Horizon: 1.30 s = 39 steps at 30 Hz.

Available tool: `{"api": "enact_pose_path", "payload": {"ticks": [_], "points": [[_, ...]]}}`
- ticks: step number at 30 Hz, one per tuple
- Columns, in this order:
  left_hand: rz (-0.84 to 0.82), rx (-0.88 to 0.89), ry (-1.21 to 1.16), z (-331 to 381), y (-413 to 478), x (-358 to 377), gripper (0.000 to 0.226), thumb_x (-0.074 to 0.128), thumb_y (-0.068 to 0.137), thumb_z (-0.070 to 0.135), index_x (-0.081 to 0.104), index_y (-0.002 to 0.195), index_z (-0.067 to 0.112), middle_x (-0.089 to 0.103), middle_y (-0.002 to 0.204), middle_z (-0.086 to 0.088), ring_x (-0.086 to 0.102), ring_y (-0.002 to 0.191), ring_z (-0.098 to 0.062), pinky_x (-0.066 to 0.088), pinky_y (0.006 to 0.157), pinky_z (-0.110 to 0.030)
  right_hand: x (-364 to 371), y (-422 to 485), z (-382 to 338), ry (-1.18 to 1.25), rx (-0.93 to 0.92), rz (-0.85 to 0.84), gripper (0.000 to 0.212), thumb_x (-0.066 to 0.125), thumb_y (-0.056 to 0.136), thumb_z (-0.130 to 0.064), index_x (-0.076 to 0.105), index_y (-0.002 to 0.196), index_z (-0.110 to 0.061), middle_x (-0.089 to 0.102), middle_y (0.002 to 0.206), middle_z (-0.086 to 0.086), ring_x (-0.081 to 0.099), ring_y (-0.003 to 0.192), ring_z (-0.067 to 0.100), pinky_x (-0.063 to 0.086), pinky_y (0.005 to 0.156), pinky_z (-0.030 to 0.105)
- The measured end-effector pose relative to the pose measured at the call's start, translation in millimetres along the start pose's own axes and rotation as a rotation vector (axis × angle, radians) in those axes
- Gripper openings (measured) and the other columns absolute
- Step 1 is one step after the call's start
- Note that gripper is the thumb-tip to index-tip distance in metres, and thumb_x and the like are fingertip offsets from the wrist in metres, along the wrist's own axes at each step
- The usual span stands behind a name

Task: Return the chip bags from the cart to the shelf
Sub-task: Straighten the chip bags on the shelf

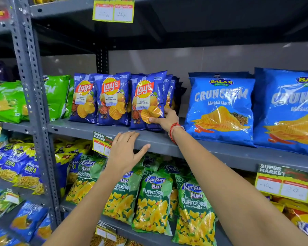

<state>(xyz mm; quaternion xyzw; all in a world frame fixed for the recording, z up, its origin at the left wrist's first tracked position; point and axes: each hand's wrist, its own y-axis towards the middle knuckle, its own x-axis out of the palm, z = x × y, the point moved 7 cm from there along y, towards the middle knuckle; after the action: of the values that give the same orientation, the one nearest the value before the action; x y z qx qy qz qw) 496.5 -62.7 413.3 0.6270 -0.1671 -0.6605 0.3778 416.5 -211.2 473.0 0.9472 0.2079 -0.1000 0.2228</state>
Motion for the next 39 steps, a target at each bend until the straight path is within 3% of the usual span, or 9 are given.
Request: {"api": "enact_pose_path", "payload": {"ticks": [8, 16, 20, 25, 30, 35, 39], "points": [[0.035, 0.016, -0.010, 0, -1, 1, 0.082, 0.021, 0.083, 0.070, 0.056, 0.124, 0.009, 0.061, 0.125, -0.008, 0.050, 0.121, -0.024, 0.025, 0.110, -0.040, 1, 9, 6, 0.004, 0.039, 0.033, 0.064, 0.082, 0.068, -0.013, 0.054, 0.125, -0.003, 0.058, 0.130, 0.016, 0.048, 0.125, 0.032, 0.039, 0.103, 0.036], [0.053, 0.025, -0.016, -1, -1, 2, 0.079, 0.023, 0.083, 0.068, 0.056, 0.125, 0.010, 0.060, 0.127, -0.007, 0.049, 0.123, -0.023, 0.024, 0.111, -0.040, 4, 10, 15, -0.065, 0.117, -0.012, 0.066, 0.084, 0.065, -0.030, 0.058, 0.121, -0.006, 0.059, 0.128, 0.014, 0.051, 0.123, 0.031, 0.043, 0.098, 0.034], [0.060, 0.034, -0.020, -1, -2, 1, 0.084, 0.017, 0.084, 0.072, 0.056, 0.126, 0.010, 0.060, 0.127, -0.007, 0.049, 0.123, -0.022, 0.024, 0.111, -0.040, 2, 5, 8, -0.011, 0.040, 0.029, 0.082, 0.083, 0.062, -0.043, 0.049, 0.129, -0.011, 0.056, 0.132, 0.010, 0.050, 0.124, 0.029, 0.043, 0.104, 0.040], [0.065, 0.027, -0.018, -1, -1, 2, 0.079, 0.023, 0.084, 0.068, 0.057, 0.124, 0.009, 0.061, 0.125, -0.007, 0.050, 0.122, -0.023, 0.025, 0.111, -0.040, -2, 6, -13, 0.062, -0.063, 0.164, 0.066, 0.068, 0.072, -0.058, 0.051, 0.120, -0.016, 0.058, 0.106, 0.007, 0.058, 0.105, 0.026, 0.049, 0.094, 0.045], [0.064, 0.022, -0.051, -2, -2, 3, 0.084, 0.018, 0.084, 0.072, 0.057, 0.124, 0.010, 0.061, 0.125, -0.006, 0.051, 0.121, -0.023, 0.025, 0.112, -0.041, 3, 17, -6, 0.005, -0.011, 0.124, 0.071, 0.056, 0.079, -0.063, 0.049, 0.128, -0.013, 0.058, 0.125, 0.018, 0.052, 0.117, 0.033, 0.043, 0.100, 0.046], [0.074, 0.030, -0.059, -4, -2, 5, 0.076, 0.025, 0.086, 0.068, 0.057, 0.124, 0.011, 0.061, 0.124, -0.005, 0.051, 0.120, -0.022, 0.024, 0.111, -0.039, -2, 13, -7, 0.018, -0.049, 0.128, 0.061, 0.057, 0.080, -0.061, 0.050, 0.120, -0.015, 0.062, 0.114, 0.017, 0.055, 0.110, 0.029, 0.043, 0.092, 0.040], [0.127, 0.029, -0.075, -5, -1, 5, 0.072, 0.028, 0.085, 0.066, 0.059, 0.120, 0.012, 0.063, 0.121, -0.004, 0.054, 0.116, -0.021, 0.025, 0.108, -0.038, -30, -3, -31, -0.076, -0.214, 0.211, 0.053, 0.061, 0.082, -0.051, 0.052, 0.118, -0.012, 0.061, 0.095, 0.004, 0.061, 0.096, 0.025, 0.051, 0.089, 0.043]]}}
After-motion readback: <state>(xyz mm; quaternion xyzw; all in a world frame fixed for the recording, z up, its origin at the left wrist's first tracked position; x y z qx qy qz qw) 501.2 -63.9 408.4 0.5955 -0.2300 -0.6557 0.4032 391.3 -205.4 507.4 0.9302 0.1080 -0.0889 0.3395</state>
